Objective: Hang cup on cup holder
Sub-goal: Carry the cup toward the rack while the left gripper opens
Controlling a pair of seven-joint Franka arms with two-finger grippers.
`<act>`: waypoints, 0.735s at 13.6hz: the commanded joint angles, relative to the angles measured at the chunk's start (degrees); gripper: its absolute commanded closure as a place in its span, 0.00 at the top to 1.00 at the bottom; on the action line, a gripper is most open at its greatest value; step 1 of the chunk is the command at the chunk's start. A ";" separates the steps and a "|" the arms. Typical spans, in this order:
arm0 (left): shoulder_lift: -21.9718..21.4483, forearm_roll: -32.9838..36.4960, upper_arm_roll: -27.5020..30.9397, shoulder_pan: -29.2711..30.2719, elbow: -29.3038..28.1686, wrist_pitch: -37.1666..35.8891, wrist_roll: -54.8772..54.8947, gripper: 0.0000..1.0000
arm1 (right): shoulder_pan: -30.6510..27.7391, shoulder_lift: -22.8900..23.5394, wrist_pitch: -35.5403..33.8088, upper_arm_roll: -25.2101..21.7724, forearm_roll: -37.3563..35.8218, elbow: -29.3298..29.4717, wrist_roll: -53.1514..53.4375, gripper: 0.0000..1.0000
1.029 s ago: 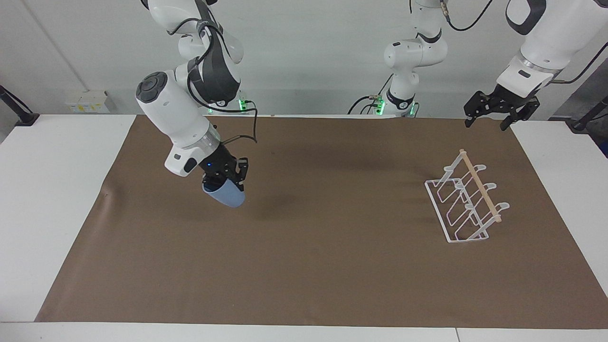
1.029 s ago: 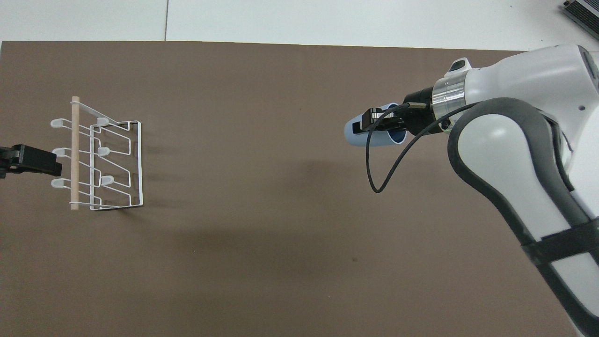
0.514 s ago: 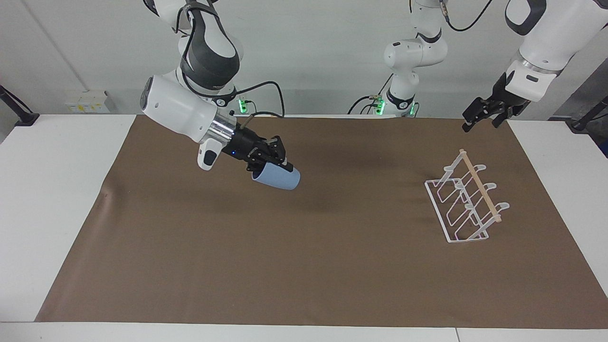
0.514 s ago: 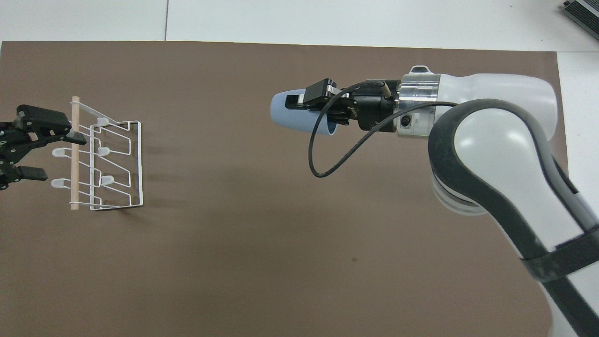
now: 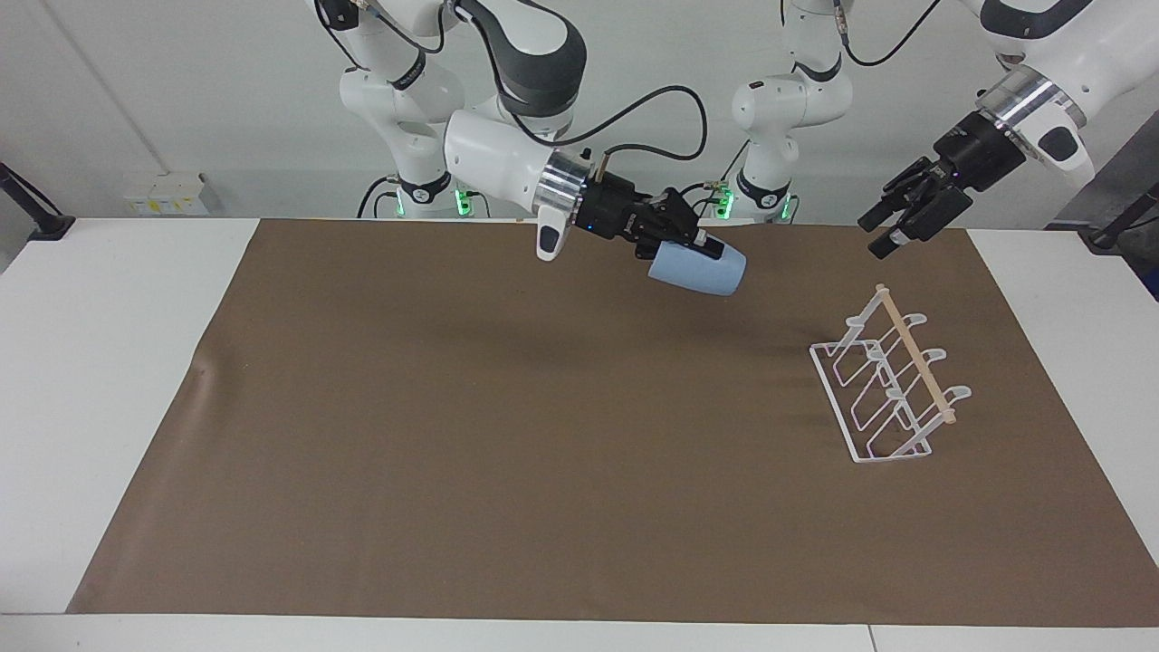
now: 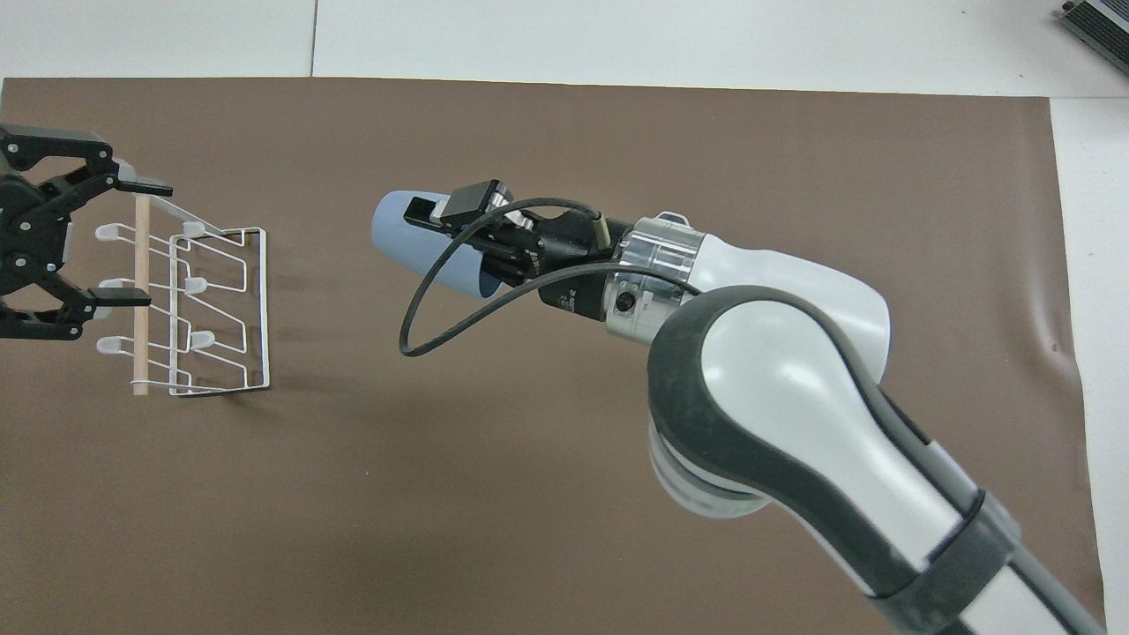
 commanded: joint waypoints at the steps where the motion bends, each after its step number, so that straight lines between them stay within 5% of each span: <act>1: -2.60 -5.79 -0.29 -0.26 -5.74 6.94 -6.13 1.00 | 1.73 0.01 7.27 4.20 1.93 -0.32 0.39 0.00; 4: -2.69 -5.72 -0.38 -0.62 -6.64 6.11 -12.74 1.00 | 1.83 0.01 9.32 7.29 2.02 0.47 0.56 0.00; 10: -2.34 1.83 -0.20 0.00 -3.92 -8.05 -12.92 1.00 | 1.92 0.79 8.89 7.64 1.76 2.58 0.48 0.00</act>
